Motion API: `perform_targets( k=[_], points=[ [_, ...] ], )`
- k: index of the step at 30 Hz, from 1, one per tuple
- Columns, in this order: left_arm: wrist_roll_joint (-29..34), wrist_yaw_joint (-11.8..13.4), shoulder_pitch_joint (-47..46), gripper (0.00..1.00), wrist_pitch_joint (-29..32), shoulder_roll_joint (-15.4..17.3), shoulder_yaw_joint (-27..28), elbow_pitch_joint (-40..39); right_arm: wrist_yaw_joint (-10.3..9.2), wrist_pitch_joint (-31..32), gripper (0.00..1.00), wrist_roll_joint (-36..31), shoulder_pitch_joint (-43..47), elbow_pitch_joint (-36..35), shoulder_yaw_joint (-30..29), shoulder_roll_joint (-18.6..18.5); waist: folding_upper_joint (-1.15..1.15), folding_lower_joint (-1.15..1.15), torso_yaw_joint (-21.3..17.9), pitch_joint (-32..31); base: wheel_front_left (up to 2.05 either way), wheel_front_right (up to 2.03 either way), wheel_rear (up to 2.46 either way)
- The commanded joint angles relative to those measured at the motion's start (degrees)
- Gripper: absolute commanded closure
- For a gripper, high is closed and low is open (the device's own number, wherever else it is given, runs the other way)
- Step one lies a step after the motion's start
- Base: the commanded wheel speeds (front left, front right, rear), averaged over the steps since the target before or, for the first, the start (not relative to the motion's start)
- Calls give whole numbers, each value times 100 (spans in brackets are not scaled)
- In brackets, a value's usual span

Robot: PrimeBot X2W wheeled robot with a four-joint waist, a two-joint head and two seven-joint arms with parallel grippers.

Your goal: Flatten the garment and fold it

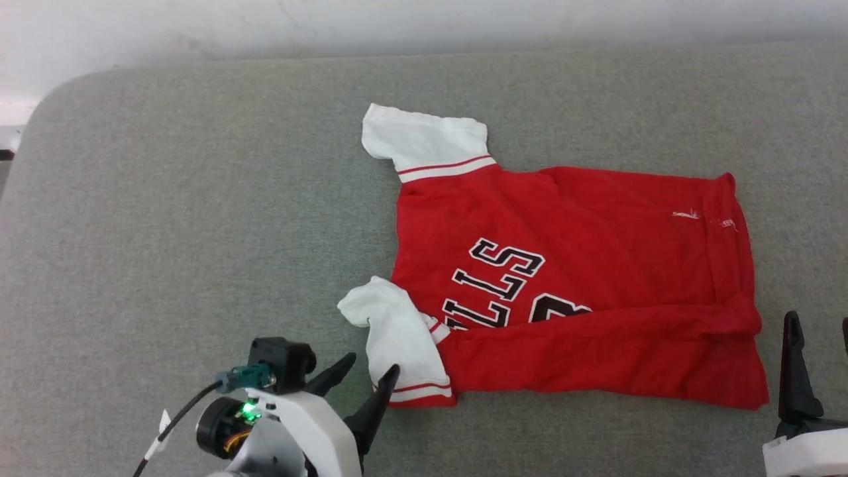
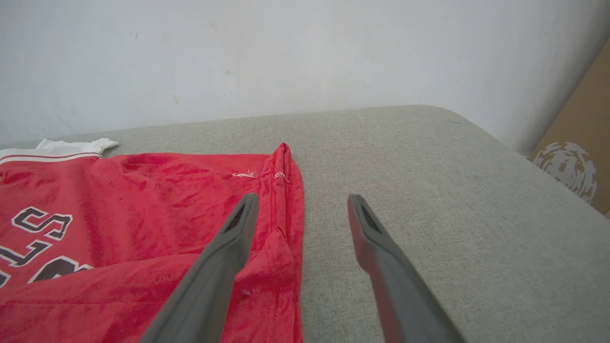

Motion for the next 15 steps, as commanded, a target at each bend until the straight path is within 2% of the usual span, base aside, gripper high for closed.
perform_targets(
  k=[1, 6, 12, 13, 14, 15],
  points=[
    [-111, -40, -77, 0, 112, -20, -23, 13, -5, -35, 0, 28, -94, 25, -18, 17, 0, -1, -75, 81, 0, 0, 0],
    [-243, 109, -21, 0, 790, 79, -88, 173, -5, -55, 0, 46, -135, 64, -49, 17, 0, -1, -148, 208, 0, 0, 0],
    [-761, 299, -77, 0, 1417, -166, -70, 452, -5, -67, 0, 75, -237, 115, -13, 17, 0, -1, -205, 345, 0, 0, 0],
    [-771, 292, -124, 18, 1476, -164, -94, 516, -5, -66, 0, 74, -255, 124, -4, 17, 0, -1, -213, 358, 0, 0, 0],
    [-762, 289, -174, 64, 1511, -161, -115, 590, -5, -64, 0, 70, -272, 132, 6, 17, 0, -1, -223, 370, 0, 0, 0],
    [-728, 259, -230, 100, 1518, -145, -153, 659, -5, -60, 0, 62, -289, 141, 18, 17, 0, -1, -235, 378, 0, 0, 0]
  ],
)
